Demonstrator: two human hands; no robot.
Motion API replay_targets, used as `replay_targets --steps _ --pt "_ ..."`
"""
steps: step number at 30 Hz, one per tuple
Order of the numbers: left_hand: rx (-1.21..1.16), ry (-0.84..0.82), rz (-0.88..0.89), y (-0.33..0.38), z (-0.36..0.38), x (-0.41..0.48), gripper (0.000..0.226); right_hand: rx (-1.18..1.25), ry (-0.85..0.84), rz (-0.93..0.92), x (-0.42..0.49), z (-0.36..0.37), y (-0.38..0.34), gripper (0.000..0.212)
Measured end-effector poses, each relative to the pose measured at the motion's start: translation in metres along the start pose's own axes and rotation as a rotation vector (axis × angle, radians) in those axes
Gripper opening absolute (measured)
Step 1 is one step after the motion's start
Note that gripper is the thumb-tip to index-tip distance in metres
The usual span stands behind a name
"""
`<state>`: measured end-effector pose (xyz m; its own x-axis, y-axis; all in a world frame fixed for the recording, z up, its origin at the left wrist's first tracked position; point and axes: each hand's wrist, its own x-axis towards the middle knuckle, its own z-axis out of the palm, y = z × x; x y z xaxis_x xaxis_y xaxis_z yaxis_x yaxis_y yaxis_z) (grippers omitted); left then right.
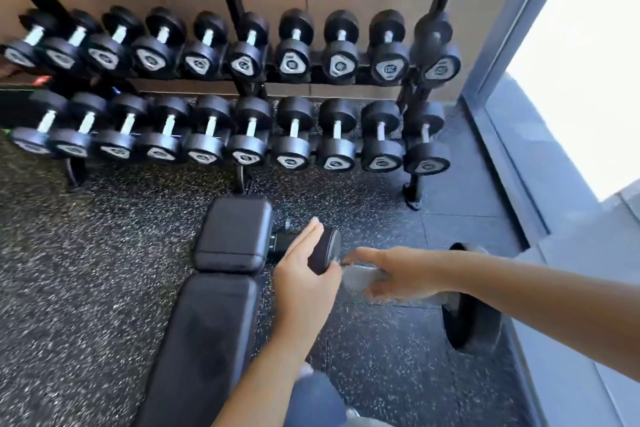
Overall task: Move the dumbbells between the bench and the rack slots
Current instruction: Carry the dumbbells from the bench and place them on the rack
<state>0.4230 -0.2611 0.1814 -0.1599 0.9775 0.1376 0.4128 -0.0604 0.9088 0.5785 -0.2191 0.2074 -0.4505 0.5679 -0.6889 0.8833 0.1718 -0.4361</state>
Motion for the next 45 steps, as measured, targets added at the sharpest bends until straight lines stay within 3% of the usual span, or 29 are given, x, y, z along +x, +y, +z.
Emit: replay_targets --steps 14,21,35,45 --pt "-0.135 -0.172 -0.025 -0.021 0.078 0.237 0.056 0.122 0.045 0.109 0.131 -0.181 0.07 0.053" --pt "-0.126 -0.11 -0.008 -0.027 0.07 0.364 0.055 0.091 0.057 0.074 0.209 -0.293 0.062 0.05" --pt "-0.139 -0.007 -0.102 -0.058 0.075 0.543 0.06 -0.036 -0.05 -0.058 0.348 -0.445 0.065 0.051" --pt "-0.011 0.04 -0.028 -0.061 0.11 0.763 0.057 -0.036 -0.052 -0.116 0.473 -0.635 0.093 0.05"
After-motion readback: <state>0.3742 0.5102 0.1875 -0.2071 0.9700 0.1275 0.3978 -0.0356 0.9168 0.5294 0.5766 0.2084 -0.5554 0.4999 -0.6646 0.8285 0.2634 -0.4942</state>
